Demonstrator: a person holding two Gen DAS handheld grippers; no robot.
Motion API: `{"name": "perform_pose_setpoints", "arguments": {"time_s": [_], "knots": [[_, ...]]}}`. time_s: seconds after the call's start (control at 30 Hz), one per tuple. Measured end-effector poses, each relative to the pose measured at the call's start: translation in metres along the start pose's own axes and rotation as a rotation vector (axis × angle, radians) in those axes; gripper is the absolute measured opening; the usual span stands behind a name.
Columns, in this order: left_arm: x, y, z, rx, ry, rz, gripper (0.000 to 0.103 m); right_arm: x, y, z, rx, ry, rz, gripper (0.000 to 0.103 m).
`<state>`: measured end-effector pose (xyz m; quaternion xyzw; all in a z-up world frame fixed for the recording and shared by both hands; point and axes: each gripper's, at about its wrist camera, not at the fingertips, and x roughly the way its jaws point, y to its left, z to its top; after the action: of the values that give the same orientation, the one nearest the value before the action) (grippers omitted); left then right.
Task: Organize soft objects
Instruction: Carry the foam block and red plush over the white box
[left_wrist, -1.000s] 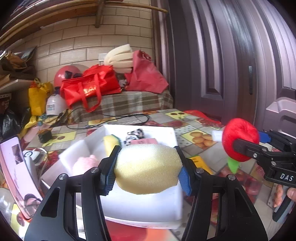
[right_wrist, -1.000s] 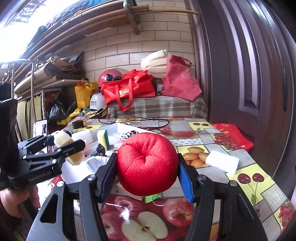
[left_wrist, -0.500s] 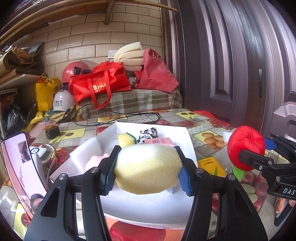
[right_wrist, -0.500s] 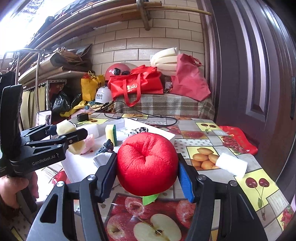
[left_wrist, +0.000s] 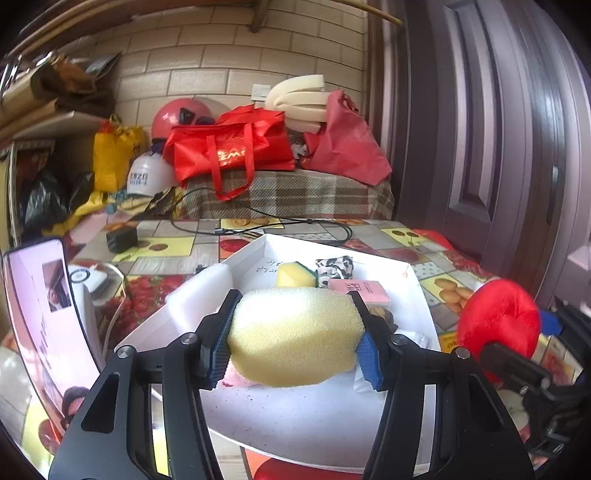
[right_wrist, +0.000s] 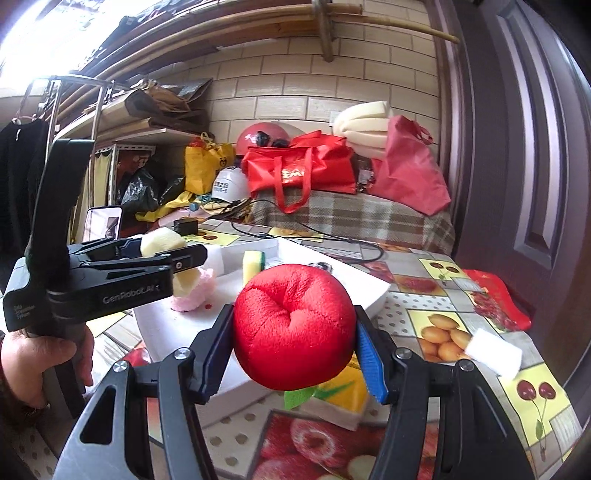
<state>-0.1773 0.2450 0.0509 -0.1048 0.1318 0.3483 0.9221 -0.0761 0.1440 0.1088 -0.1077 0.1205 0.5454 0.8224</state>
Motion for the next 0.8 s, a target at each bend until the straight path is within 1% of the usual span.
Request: {"name": "perform_pose_setpoints", "arguments": {"time_s": [0.2, 0.37, 0.4, 0.47, 0.57, 0.7, 0.8], "knots": [[0.002, 0.006, 0.002, -0.002, -0.011, 0.029, 0.057, 0.008, 0.02, 0.005, -0.041, -0.013, 0.05, 0.061], [0.014, 0.012, 0.006, 0.014, 0.004, 0.087, 0.057, 0.018, 0.039, 0.009, -0.081, 0.014, 0.129, 0.061], [0.019, 0.014, 0.007, 0.013, 0.016, 0.094, 0.057, 0.02, 0.041, 0.008, -0.089, 0.022, 0.13, 0.061], [0.026, 0.02, 0.007, -0.002, 0.041, 0.095, 0.057, 0.028, 0.04, 0.009, -0.078, 0.058, 0.155, 0.061], [0.036, 0.027, 0.007, -0.029, 0.092, 0.09, 0.057, 0.042, 0.029, 0.009, -0.018, 0.119, 0.194, 0.061], [0.037, 0.027, 0.007, -0.026, 0.093, 0.087, 0.057, 0.059, 0.025, 0.007, 0.023, 0.207, 0.255, 0.061], [0.037, 0.025, 0.007, -0.012, 0.089, 0.085, 0.057, 0.067, 0.028, 0.006, 0.011, 0.231, 0.263, 0.061]]}}
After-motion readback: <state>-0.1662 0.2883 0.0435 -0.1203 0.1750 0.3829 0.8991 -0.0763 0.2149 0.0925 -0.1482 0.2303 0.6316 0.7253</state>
